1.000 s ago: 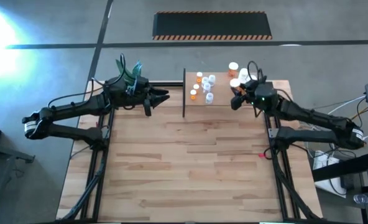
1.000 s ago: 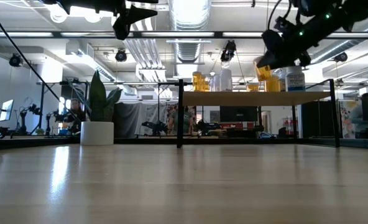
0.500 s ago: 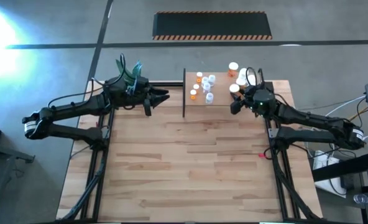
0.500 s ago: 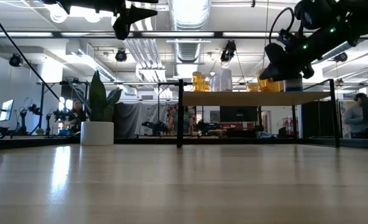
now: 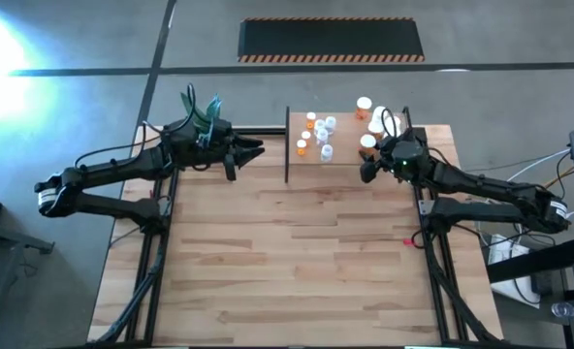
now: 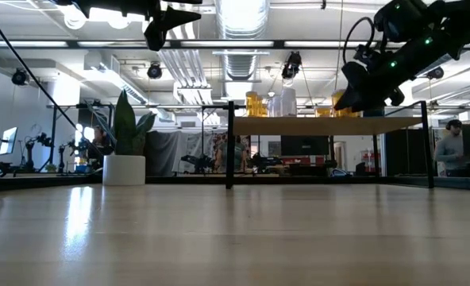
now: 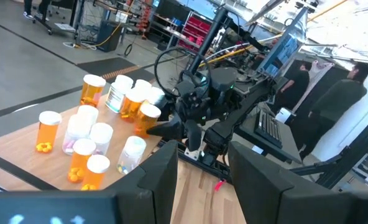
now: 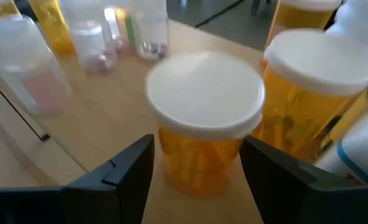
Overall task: Pick and place medicine bottles onto shelf by color
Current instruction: Adjust the pill bottles on the shelf
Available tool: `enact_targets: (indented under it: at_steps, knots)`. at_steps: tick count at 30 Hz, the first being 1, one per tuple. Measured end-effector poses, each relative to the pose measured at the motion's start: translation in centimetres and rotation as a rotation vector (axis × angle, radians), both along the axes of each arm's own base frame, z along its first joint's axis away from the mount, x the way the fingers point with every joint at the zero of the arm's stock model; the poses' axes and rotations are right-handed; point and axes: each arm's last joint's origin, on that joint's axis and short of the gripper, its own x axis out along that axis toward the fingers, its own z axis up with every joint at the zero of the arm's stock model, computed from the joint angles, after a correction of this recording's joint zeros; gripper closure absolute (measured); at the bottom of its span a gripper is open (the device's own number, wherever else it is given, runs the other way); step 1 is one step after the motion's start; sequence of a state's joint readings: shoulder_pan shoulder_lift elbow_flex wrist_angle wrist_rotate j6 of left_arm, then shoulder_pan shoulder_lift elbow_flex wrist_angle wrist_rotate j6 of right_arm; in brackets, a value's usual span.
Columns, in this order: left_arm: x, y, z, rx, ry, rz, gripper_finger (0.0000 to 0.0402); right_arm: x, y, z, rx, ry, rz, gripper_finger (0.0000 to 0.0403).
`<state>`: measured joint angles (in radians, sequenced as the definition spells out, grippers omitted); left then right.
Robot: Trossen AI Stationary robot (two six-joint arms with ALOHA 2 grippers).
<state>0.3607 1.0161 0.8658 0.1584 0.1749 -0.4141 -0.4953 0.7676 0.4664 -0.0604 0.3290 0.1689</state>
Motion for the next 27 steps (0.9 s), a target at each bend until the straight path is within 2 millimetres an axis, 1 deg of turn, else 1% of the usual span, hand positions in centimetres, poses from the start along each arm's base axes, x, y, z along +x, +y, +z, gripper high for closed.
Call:
enact_targets:
  at_steps: [5,7,10,14,16,18,21,24,27]
  knots:
    - [0.0,0.0,0.0,-0.007,-0.001,0.000,0.0275,0.0,0.1,0.5,0.002,0.020,0.030,0.0143]
    - [0.0,0.0,0.0,-0.030,-0.006,-0.001,0.0275,0.0,0.2,1.5,0.026,0.048,0.066,0.0128]
    - [0.0,0.0,0.0,-0.050,-0.009,-0.001,0.0275,-0.1,0.5,3.1,0.110,0.107,0.133,0.0112]
    - [0.0,0.0,0.0,-0.050,-0.009,-0.001,0.0275,-0.4,1.2,5.5,0.255,0.116,0.249,0.0111]
    - [0.0,0.0,0.0,-0.050,-0.009,-0.001,0.0275,-0.7,1.5,7.0,0.296,0.110,0.272,0.0116]
    - [0.0,0.0,0.0,-0.050,-0.009,-0.001,0.0275,-1.1,1.7,8.5,0.313,0.115,0.260,0.0124]
    - [0.0,0.0,0.0,-0.050,-0.009,-0.001,0.0275,-1.4,1.7,11.0,0.281,0.110,0.221,0.0143]
    - [0.0,0.0,0.0,-0.050,-0.009,0.006,0.0275,-1.1,1.4,13.3,0.252,0.119,0.182,0.0173]
    - [0.0,0.1,0.0,-0.050,-0.010,0.027,0.0275,0.0,0.6,15.2,0.231,0.165,0.136,0.0217]
